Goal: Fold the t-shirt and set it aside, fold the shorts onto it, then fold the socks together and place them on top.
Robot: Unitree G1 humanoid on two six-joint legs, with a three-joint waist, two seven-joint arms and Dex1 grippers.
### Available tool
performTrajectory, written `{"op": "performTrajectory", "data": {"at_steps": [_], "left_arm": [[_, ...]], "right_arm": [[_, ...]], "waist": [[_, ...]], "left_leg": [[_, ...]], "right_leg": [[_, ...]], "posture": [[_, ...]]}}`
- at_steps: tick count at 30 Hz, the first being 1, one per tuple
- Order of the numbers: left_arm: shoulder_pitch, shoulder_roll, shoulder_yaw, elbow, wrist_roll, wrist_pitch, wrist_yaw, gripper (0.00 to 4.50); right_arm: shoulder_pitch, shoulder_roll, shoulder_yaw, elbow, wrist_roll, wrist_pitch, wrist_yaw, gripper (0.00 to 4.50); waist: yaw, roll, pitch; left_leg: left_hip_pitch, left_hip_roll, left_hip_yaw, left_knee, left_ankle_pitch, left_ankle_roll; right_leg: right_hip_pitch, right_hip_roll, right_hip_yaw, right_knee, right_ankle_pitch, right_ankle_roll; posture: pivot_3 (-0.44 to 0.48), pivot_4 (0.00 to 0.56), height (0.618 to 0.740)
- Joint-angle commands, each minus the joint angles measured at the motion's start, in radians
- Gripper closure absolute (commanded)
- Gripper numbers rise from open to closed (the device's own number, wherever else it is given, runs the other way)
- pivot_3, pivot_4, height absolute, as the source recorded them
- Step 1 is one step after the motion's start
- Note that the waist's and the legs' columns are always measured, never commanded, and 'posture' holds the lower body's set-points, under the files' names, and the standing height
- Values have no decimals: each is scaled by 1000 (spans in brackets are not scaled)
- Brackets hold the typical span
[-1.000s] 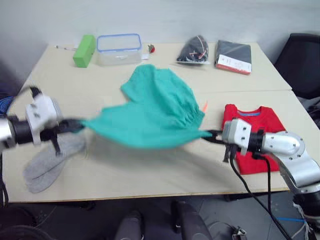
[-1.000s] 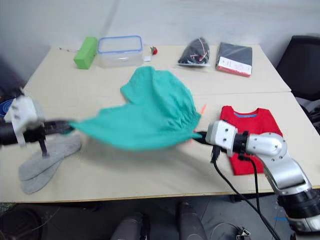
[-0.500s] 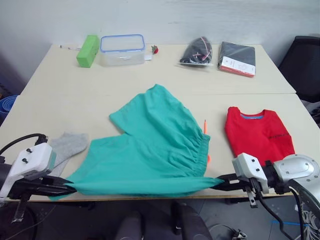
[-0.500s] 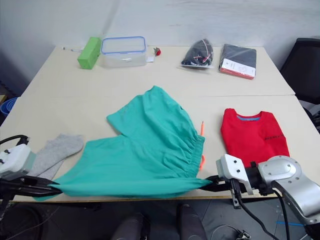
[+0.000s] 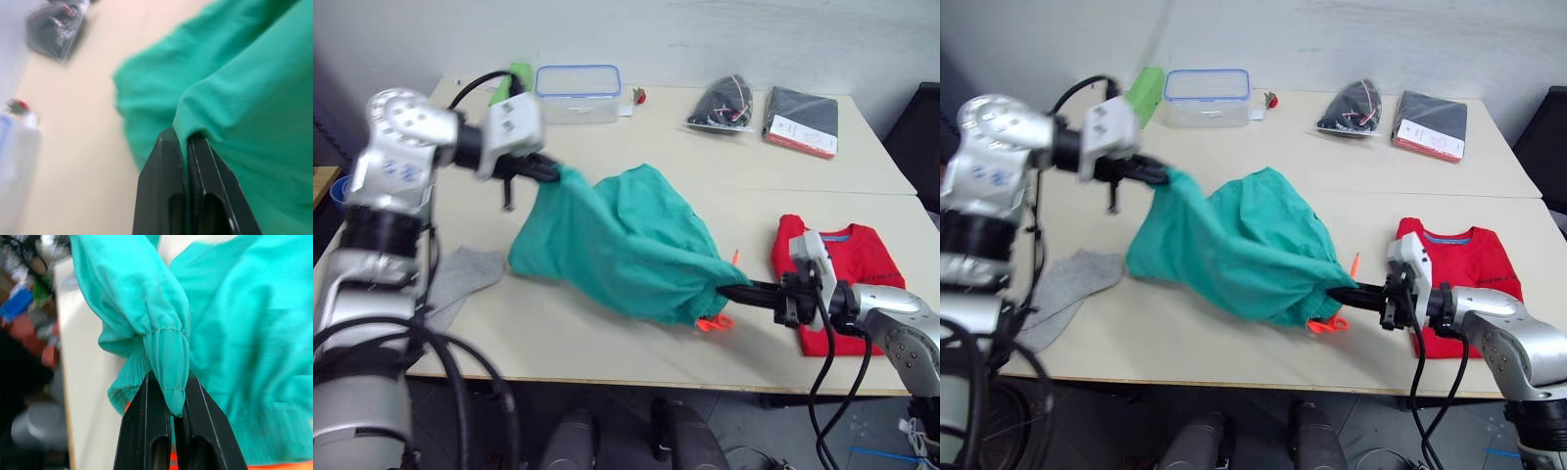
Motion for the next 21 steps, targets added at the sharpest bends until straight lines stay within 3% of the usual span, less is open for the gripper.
{"op": "performTrajectory", "data": {"at_steps": [1,5,11,15,21], "left_arm": [[-143,-92,-8,263,99,-230,226,4477],[-201,-184,-65,405,223,-350,422,4477],[-187,-254,-122,481,342,-338,534,4477],[-171,-264,-98,494,343,-296,526,3462],[-180,-238,-37,496,326,-230,664,1677]], "right_arm": [[-4,24,-90,-2,75,76,-83,4500],[14,43,-122,-27,81,112,-154,4500],[46,62,-128,-88,69,124,-231,4500],[50,75,-151,-120,85,151,-292,3352],[55,47,-232,-132,98,160,-329,1359]], "waist": [[-7,0,0],[-10,0,0],[-3,0,0],[-4,0,0],[-3,0,0]], "left_leg": [[-1,0,2,0,-1,1],[-4,0,12,0,-6,10],[-5,0,14,1,-8,14],[-6,-1,13,2,-8,14],[-6,-1,13,2,-8,14]], "right_leg": [[0,-1,-2,-3,1,1],[-3,-4,-4,-10,4,8],[-3,-5,-3,-13,7,12],[-3,-5,-3,-13,7,13],[-3,-5,-3,-12,8,13]], "posture": [[0,150,740],[0,150,740],[0,150,740],[0,150,740],[0,150,740]]}}
